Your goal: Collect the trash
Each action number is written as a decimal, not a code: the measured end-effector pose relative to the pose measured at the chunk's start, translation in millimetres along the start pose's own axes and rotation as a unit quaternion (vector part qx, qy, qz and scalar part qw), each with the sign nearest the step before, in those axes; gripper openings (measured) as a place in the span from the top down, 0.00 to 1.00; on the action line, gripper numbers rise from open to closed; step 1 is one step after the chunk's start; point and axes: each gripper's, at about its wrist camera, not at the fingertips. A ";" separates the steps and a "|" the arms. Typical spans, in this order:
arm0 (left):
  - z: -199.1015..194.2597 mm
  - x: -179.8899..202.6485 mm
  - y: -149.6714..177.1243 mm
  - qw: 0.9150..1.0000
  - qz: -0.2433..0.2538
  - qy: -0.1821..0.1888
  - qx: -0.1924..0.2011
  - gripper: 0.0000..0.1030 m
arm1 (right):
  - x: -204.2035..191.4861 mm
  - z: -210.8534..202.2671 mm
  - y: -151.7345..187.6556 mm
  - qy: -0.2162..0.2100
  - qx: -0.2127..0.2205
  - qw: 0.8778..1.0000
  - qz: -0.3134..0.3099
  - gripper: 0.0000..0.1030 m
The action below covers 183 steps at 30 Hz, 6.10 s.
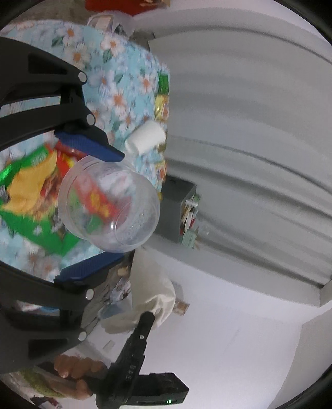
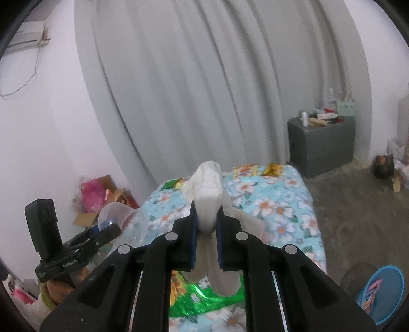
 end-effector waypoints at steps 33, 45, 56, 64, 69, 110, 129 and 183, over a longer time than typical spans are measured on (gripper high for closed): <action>269.7 429.3 148.2 0.885 0.212 0.253 -0.328 0.32 | 338.1 -174.9 149.8 0.265 -0.017 0.898 0.352 0.86; 341.1 497.4 219.4 0.862 0.211 0.227 -0.402 0.15 | 435.3 -173.5 214.8 0.348 -0.040 0.827 0.441 0.40; 259.9 452.7 145.2 0.878 0.204 0.271 -0.339 0.14 | 384.9 -178.2 174.1 0.329 -0.005 0.870 0.366 0.33; 148.4 334.2 55.2 0.928 0.185 0.252 -0.202 0.08 | 297.7 -143.8 105.6 0.228 -0.021 0.935 0.271 0.24; 97.0 233.8 31.6 0.960 0.161 0.184 -0.134 0.07 | 244.4 -111.3 74.4 0.155 -0.037 0.962 0.221 0.21; 280.7 -177.6 -27.6 0.918 -0.325 -0.009 -0.227 0.09 | 33.9 175.3 0.5 0.009 -0.176 0.983 -0.049 0.30; 315.1 -186.8 -28.7 0.915 -0.328 -0.025 -0.235 0.31 | 40.9 208.5 8.4 0.016 -0.203 0.978 -0.049 0.58; 261.6 -188.5 -27.9 0.913 -0.365 0.020 -0.180 0.41 | 113.3 168.6 2.9 -0.042 -0.149 0.974 0.163 0.71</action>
Point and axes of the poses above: each gripper's, at about its wrist camera, not at the fingertips, and z roughly the way its jaws point, x to its right, y to its underside, and after that the axes turned 8 degrees about -y, right-handed
